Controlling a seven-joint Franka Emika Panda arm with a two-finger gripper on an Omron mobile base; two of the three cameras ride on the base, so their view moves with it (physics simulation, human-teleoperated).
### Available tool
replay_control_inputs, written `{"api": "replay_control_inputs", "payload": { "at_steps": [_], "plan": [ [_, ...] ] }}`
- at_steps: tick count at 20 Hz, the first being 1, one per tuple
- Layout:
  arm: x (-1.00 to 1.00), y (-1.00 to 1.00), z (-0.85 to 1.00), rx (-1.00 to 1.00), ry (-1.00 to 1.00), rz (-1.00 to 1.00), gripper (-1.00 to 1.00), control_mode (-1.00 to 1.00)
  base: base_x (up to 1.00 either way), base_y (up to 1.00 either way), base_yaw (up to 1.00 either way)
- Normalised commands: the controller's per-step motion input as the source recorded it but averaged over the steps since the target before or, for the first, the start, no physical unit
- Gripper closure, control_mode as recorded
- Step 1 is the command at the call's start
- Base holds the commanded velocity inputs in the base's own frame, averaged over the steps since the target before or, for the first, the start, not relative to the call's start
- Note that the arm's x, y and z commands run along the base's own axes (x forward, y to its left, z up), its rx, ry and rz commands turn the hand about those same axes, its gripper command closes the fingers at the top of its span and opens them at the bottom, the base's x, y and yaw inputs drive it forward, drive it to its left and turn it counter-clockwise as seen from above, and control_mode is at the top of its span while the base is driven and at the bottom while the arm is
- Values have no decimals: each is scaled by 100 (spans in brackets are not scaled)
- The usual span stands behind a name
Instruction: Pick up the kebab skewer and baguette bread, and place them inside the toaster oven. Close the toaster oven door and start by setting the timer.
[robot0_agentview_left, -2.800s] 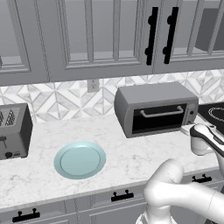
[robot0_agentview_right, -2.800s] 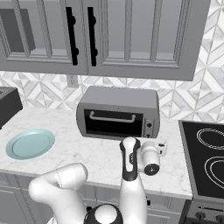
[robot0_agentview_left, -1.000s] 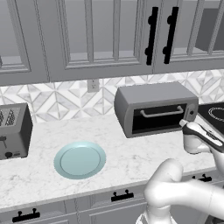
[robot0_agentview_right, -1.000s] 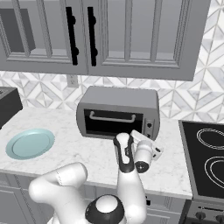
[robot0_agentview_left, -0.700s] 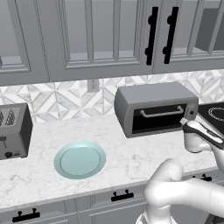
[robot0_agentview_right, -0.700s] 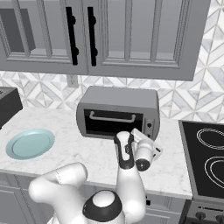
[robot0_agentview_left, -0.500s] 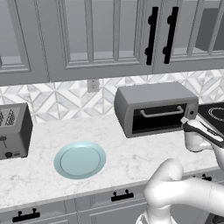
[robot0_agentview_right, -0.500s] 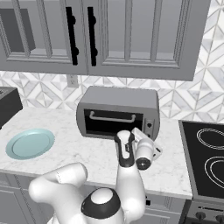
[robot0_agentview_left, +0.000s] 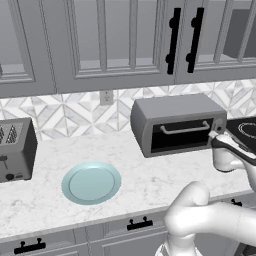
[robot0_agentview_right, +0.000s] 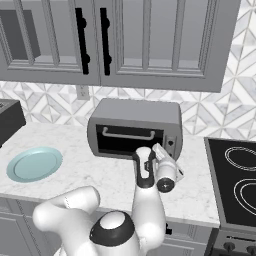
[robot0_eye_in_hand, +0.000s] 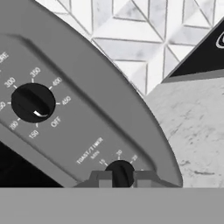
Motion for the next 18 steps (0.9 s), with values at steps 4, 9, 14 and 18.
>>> {"api": "replay_control_inputs", "payload": {
  "at_steps": [4,9,14,18],
  "plan": [
    [0,0,25,18,2,0,100,-100,0,0,0],
    [0,0,25,19,1,0,100,-100,0,0,0],
    [0,0,25,17,1,0,100,-100,0,0,0],
    [0,0,23,16,1,-2,100,-100,0,0,0]
  ]
}}
